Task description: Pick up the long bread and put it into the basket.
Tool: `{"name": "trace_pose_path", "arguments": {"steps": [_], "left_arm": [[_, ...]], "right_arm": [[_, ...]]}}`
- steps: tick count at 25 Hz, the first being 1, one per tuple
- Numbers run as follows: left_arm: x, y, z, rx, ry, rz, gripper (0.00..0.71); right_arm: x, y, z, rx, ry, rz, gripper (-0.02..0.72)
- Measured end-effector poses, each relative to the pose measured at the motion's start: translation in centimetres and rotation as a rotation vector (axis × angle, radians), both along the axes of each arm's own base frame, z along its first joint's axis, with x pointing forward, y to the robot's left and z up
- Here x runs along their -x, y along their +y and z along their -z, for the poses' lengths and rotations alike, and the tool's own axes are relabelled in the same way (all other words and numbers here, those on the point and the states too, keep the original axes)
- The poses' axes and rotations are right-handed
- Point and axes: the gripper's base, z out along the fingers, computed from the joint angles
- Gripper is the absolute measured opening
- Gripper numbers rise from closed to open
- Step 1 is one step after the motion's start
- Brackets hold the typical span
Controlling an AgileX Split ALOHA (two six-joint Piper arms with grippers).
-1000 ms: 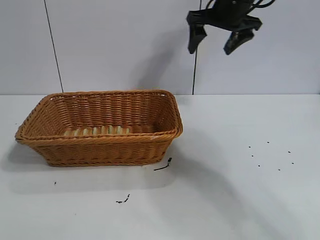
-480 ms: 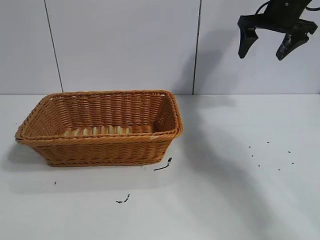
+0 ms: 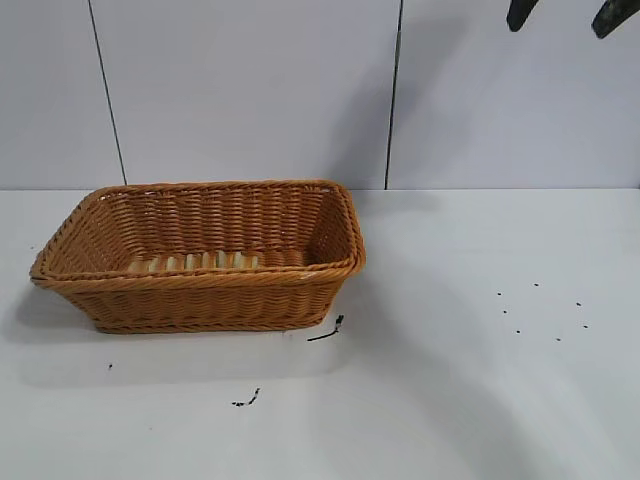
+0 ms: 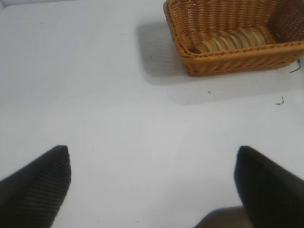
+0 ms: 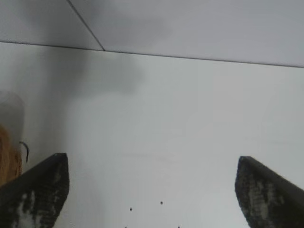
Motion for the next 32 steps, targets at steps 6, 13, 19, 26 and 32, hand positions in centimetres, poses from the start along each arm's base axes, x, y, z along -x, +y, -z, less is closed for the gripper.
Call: {"name": "trace_pose_path", "arguments": {"steps": [6, 13, 19, 26, 32], "left_arm": [[0.0, 0.0, 0.0, 0.000, 0.000, 0.000, 0.696], [0.0, 0.0, 0.0, 0.000, 0.000, 0.000, 0.696], [0.0, 0.0, 0.0, 0.000, 0.000, 0.000, 0.696], [0.0, 0.0, 0.0, 0.000, 0.000, 0.000, 0.696], [0.0, 0.0, 0.0, 0.000, 0.000, 0.000, 0.696]], "right_arm": [[10.7, -0.2, 0.3, 0.033, 0.000, 0.002, 0.652], [21.2, -0.2, 3.8, 0.050, -0.048, -0.022, 0.652], [27.3, -0.2, 8.6, 0.059, -0.201, -0.023, 0.652], [31.1, -0.2, 11.0, 0.056, -0.433, -0.002, 0.652], [33.5, -0.2, 10.7, 0.056, -0.603, 0.004, 0.652]]}}
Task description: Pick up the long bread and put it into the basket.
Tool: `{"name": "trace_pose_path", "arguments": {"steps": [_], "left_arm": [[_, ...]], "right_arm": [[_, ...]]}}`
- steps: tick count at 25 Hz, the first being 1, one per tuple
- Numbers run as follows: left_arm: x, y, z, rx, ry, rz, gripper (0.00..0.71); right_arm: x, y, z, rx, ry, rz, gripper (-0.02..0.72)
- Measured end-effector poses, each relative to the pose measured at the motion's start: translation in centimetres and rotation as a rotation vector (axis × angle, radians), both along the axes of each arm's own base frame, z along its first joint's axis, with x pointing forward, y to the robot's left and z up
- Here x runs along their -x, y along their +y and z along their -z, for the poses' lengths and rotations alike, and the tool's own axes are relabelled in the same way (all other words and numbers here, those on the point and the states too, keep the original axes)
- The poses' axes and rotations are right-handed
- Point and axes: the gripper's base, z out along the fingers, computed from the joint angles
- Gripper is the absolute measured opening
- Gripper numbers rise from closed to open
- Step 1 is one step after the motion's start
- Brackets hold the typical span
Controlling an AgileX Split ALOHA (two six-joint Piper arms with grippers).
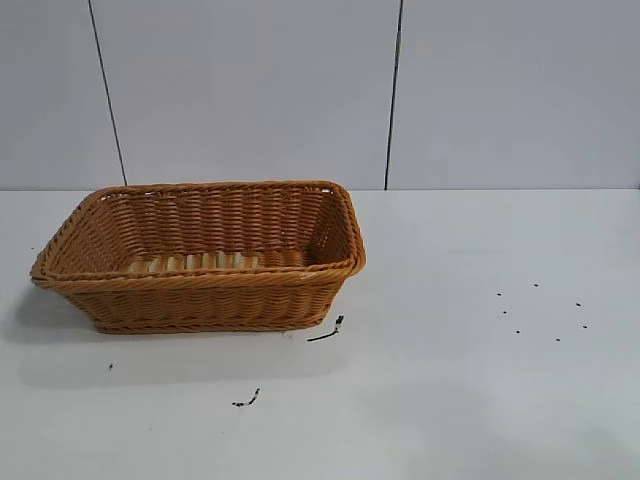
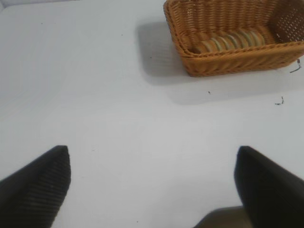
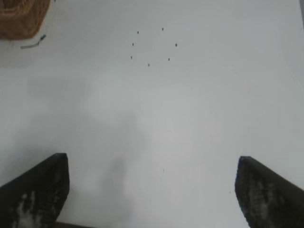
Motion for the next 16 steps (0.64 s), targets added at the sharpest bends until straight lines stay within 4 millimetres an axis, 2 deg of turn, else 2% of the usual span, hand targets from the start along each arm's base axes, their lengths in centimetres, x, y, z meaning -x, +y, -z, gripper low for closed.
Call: {"name": "trace_pose_path", "arguments": {"steps": [16], "left_arm": [[0.00, 0.00, 0.00, 0.000, 0.000, 0.000, 0.696]], "right_arm": [[0.24, 0.03, 0.00, -0.003, -0.015, -0.002, 0.652]]}}
